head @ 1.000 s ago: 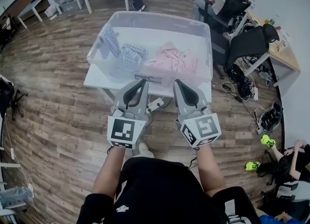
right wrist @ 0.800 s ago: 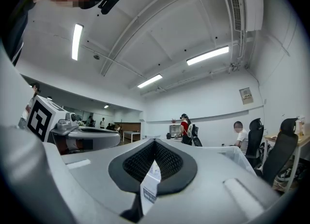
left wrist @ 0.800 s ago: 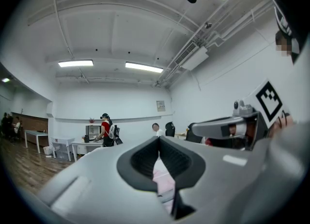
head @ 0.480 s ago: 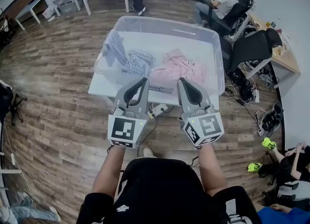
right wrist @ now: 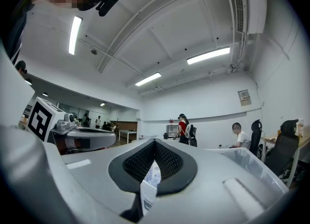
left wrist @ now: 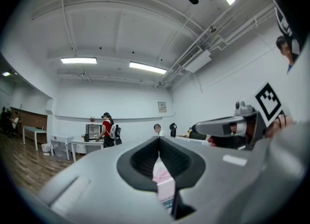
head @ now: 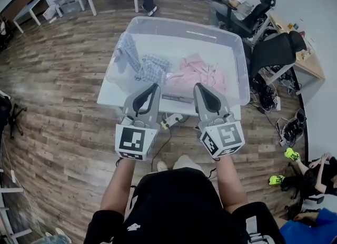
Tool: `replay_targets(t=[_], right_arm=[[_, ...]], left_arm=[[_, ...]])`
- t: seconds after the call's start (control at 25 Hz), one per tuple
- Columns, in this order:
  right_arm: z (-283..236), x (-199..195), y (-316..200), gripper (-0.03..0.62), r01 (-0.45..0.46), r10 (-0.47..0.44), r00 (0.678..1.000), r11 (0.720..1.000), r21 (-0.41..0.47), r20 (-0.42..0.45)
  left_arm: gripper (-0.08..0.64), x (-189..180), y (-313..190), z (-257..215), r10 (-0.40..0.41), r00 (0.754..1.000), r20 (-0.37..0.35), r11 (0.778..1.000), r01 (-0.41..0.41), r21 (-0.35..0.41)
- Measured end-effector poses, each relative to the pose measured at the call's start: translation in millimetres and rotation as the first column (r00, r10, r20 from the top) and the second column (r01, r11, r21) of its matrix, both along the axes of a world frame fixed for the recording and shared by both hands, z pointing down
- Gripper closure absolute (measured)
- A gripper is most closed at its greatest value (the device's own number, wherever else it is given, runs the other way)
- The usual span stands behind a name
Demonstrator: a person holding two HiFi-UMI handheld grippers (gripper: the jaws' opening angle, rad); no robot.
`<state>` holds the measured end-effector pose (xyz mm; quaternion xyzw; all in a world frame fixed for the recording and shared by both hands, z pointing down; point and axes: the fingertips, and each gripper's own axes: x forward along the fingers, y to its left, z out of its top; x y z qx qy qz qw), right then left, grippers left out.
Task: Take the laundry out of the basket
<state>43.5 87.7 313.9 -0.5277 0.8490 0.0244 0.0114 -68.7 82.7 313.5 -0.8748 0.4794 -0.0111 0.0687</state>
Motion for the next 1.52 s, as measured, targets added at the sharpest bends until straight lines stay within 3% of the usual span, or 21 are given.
replay_targets(t=[0.6, 1.52], right_arm=[[9.6, 0.8, -53.3, 0.595, 0.026, -0.025, 1.000, 1.000, -0.009, 0.016], [2.7, 21.9, -171.4, 0.595, 0.102, -0.103, 0.994, 0.995, 0.019, 0.039]], left_arm=[[0.551, -4.3, -49.2, 14.2, -0.038, 0.999, 0.003, 0.999, 0.038, -0.028], [0.551, 21.4, -158.8, 7.8, -0.093, 0.995, 0.034, 0.996, 0.093, -0.001]])
